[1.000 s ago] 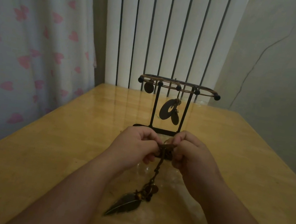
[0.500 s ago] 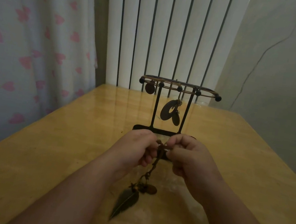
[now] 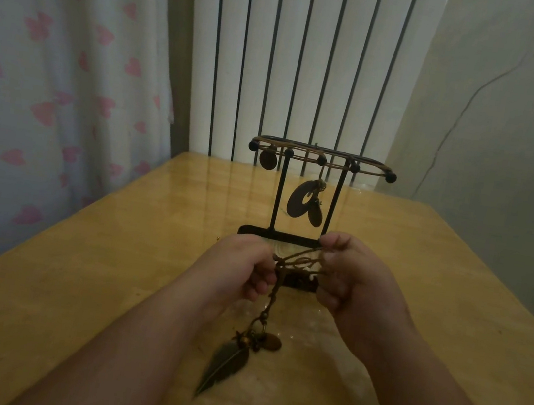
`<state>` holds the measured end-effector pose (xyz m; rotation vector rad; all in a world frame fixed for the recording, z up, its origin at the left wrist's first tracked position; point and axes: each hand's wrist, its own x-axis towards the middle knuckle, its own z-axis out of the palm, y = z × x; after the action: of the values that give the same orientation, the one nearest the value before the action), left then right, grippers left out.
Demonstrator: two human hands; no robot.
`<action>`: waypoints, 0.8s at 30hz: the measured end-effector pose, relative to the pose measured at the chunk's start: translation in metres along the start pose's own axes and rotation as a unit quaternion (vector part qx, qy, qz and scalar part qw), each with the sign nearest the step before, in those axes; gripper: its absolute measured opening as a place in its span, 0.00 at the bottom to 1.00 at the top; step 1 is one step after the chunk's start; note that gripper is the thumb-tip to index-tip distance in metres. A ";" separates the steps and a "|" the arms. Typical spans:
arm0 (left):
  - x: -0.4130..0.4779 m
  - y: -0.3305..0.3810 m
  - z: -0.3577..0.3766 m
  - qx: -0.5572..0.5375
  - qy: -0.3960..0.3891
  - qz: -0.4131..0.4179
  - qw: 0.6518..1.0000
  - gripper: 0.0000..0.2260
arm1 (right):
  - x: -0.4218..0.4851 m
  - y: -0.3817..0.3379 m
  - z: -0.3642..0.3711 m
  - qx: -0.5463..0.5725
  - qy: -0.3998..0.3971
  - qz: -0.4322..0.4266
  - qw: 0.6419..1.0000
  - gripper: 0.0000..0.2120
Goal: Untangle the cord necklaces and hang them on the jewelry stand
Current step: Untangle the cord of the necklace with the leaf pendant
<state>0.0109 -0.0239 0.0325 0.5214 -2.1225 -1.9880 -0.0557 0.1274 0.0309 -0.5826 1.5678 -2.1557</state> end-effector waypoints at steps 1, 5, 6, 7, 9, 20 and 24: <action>0.000 0.001 0.000 -0.019 -0.004 0.005 1.000 0.08 | -0.001 0.000 0.000 -0.046 -0.004 -0.003 0.999 0.08; -0.002 -0.001 -0.004 -0.029 -0.005 0.042 0.999 0.09 | -0.004 0.003 0.005 -0.233 0.028 -0.008 0.972 0.05; -0.003 -0.001 -0.004 -0.028 -0.013 0.045 0.998 0.09 | -0.005 0.003 0.006 -0.249 0.034 -0.004 0.968 0.09; -0.003 -0.001 -0.003 -0.030 -0.020 0.045 0.998 0.09 | -0.005 0.003 0.006 -0.254 0.035 0.005 0.966 0.14; -0.003 -0.002 -0.002 -0.034 -0.021 0.043 0.998 0.09 | -0.005 0.001 0.005 -0.235 0.029 0.035 0.971 0.24; 0.001 -0.007 -0.006 -0.038 0.026 0.054 0.997 0.08 | -0.004 -0.002 0.003 -0.191 0.006 0.052 0.980 0.15; 0.002 -0.007 -0.007 -0.029 0.033 0.057 0.997 0.07 | -0.004 -0.007 0.002 -0.110 -0.009 0.077 0.991 0.12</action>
<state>0.0122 -0.0314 0.0263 0.4387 -2.0029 -1.9361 -0.0514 0.1301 0.0374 -0.5271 1.7936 -1.8737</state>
